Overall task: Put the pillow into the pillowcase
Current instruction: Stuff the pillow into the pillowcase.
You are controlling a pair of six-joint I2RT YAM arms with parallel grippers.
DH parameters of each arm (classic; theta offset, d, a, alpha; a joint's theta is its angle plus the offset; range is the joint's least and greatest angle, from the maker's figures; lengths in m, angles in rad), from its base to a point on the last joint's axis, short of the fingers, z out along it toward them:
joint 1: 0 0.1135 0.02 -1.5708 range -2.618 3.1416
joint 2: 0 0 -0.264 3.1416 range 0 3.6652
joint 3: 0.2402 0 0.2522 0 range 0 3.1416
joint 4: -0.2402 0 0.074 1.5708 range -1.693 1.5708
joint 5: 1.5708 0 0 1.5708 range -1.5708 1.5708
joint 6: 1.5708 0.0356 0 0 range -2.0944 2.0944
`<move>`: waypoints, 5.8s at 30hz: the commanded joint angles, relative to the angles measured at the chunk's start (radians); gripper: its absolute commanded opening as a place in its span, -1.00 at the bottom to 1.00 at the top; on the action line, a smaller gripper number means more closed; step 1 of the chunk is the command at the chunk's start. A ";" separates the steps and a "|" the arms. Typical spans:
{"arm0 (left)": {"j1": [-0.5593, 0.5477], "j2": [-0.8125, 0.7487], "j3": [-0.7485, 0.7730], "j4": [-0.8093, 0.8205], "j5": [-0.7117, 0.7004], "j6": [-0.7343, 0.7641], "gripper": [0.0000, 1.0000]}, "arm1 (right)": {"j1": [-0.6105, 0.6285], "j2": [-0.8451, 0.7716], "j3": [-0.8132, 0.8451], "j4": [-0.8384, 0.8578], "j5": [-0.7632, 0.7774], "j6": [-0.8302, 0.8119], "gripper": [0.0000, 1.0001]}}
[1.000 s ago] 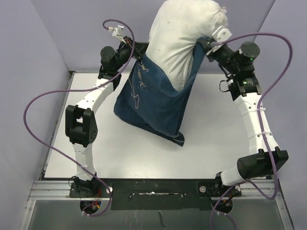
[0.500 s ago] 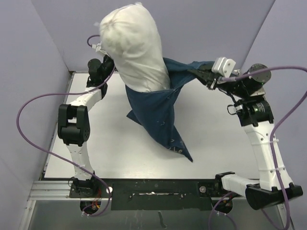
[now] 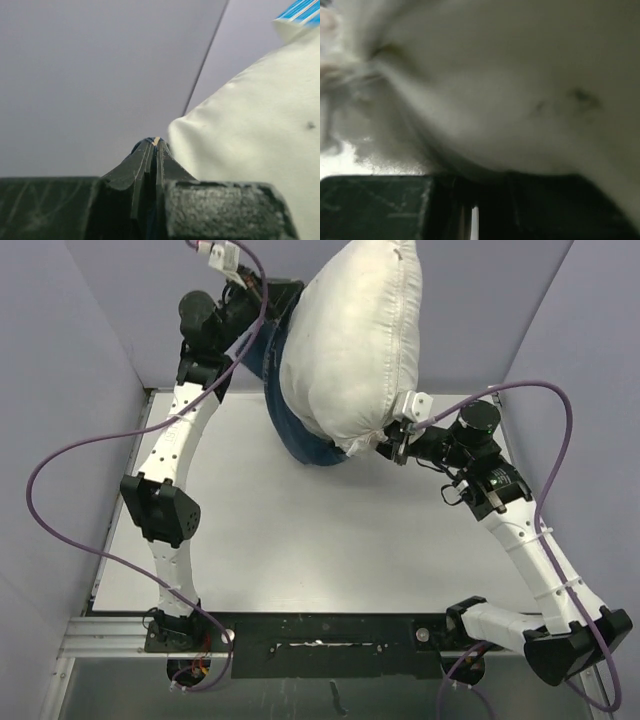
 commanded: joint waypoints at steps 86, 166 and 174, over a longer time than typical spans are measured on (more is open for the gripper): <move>-0.189 0.157 0.221 -0.160 -0.138 0.036 -1.00 | 0.016 0.324 0.586 0.294 -0.217 0.279 -1.00; -0.048 -0.024 -0.175 0.436 -0.079 -0.112 -1.00 | -0.127 0.392 0.583 0.138 0.273 -0.320 -1.00; -0.080 0.062 -0.034 0.455 -0.051 -0.148 -1.00 | 0.230 0.216 0.405 0.022 0.261 -0.514 -1.00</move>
